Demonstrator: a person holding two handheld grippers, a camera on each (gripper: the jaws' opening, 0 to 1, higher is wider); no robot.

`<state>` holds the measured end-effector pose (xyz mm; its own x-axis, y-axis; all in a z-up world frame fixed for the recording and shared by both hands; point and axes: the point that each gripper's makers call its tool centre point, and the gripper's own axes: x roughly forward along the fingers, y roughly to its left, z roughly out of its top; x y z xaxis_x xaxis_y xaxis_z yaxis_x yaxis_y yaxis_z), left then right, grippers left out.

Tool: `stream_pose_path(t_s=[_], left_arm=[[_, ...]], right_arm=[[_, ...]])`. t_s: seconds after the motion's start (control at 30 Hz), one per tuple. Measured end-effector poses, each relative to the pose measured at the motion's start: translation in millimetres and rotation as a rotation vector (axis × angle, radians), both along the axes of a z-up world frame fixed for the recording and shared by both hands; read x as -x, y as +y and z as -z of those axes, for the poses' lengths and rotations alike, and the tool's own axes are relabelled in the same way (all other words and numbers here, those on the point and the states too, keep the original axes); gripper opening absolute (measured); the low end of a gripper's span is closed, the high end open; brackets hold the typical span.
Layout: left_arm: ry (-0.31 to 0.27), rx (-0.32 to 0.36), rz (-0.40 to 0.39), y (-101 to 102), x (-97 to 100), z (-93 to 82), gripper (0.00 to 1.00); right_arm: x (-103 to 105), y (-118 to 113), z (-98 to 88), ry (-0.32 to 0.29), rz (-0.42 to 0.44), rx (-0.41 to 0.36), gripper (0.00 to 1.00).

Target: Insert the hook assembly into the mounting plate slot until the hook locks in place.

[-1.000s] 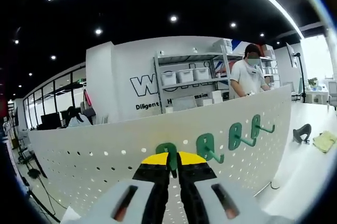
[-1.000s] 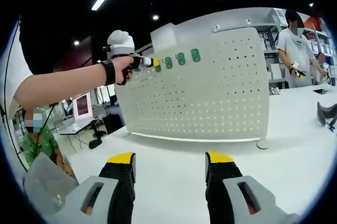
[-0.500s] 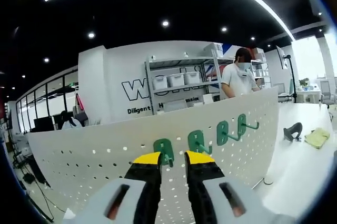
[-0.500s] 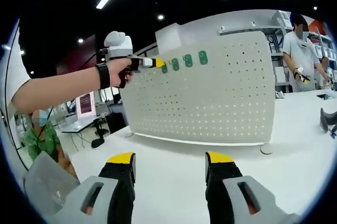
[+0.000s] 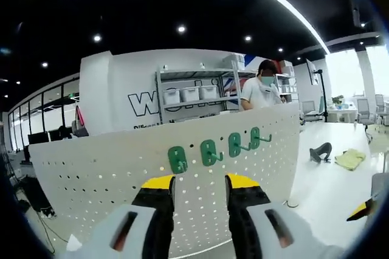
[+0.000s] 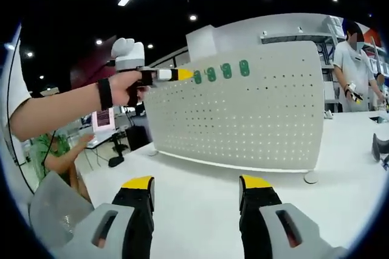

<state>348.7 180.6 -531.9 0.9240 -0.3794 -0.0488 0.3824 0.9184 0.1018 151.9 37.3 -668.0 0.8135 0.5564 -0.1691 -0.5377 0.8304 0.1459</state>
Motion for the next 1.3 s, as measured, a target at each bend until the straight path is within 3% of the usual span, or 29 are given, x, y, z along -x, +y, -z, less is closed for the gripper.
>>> stream_pose_path(t_s=[0.27,0.6,0.83,0.97,1.3], left_arm=[[0.024,0.004,0.11,-8,30.8,15.7,0.42],[0.038,0.001,0.2,2,71.1,27.8,0.52],[0.076,-0.019,0.212,19,102.6,48.2,0.55],[0.106,-0.013,0.28,17,123.7,59.9,0.63],[0.102,-0.012,0.359,27,168.4,68.4,0.71]], right_arm=[[5,2,-0.7,0.002,-0.012,0.015,0.59],[9,1,-1.7,0.009,-0.014,0.017,0.63],[11,0,-7.7,-0.003,-0.012,0.025,0.63],[11,0,-12.2,-0.005,-0.012,0.033,0.63],[16,6,-24.7,-0.013,-0.019,0.048,0.65]])
